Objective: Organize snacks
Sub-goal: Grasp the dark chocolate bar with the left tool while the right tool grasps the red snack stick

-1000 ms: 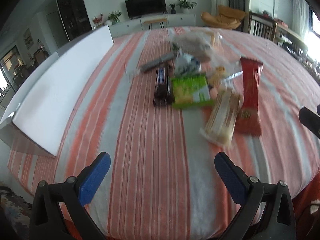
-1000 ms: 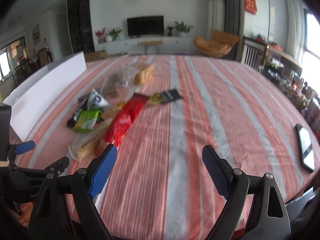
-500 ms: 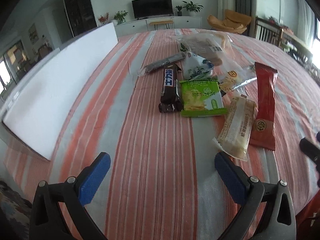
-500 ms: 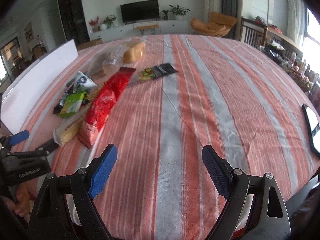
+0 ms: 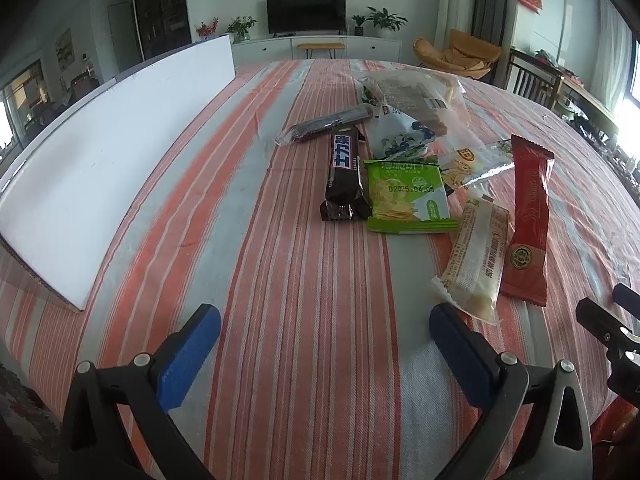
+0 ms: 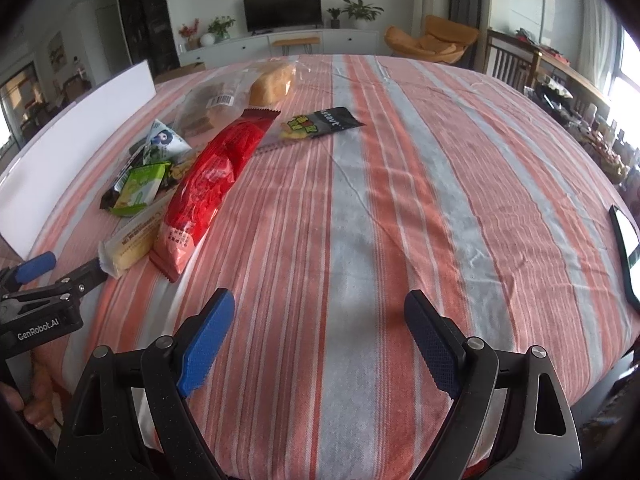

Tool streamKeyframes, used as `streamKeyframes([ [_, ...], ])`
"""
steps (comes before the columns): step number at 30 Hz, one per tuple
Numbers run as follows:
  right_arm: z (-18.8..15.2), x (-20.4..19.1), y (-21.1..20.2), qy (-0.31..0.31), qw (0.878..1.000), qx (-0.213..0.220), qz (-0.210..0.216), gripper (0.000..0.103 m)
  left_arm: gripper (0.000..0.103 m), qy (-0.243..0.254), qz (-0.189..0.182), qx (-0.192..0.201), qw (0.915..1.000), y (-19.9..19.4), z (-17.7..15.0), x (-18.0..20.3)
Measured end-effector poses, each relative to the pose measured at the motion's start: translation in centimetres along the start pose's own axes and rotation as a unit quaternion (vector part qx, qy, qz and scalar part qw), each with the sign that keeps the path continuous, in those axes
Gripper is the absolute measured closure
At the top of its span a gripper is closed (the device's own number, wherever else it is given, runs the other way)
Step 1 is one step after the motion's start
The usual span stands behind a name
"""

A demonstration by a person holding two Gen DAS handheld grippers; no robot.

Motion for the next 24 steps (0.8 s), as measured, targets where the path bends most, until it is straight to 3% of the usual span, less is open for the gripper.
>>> streamKeyframes([
  [5, 0.2, -0.3, -0.2, -0.007, 1.0, 0.002, 0.005, 0.014, 0.0, 0.013, -0.012, -0.002, 0.9998, 0.1, 0.1, -0.1],
  [8, 1.0, -1.2, -0.9, -0.013, 0.999, 0.004, 0.031, 0.014, 0.0, 0.015, -0.015, -0.003, 0.9998, 0.0, 0.1, -0.6],
  [10, 2.1, -2.9, -1.1, -0.03, 0.998, 0.007, 0.06, 0.014, 0.0, 0.009, -0.011, 0.003, 0.9999, -0.1, 0.0, -1.1],
  [15, 4.9, -6.2, 0.3, -0.07, 0.995, 0.006, 0.073, 0.014, 0.0, 0.0, -0.003, 0.002, 1.0, 0.0, 0.1, -1.7],
  [18, 5.7, -5.3, 2.9, -0.054, 0.997, -0.031, 0.054, 0.014, 0.0, -0.002, -0.002, -0.003, 1.0, -0.1, -0.1, -2.1],
  [24, 7.4, 2.3, 2.9, 0.015, 0.999, -0.015, -0.03, 0.014, 0.0, -0.028, -0.022, -0.02, 0.9992, -0.3, 0.1, -3.3],
])
Point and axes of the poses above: each gripper's, at about its wrist camera, not at the fingertips, and y roughly the way its jaws point, x to its right, z to its top, the point moved 8 cm from there along y, roughly the way its jaws point, and after that the axes turned 6 degrees about -x, right-handed, at the moved point
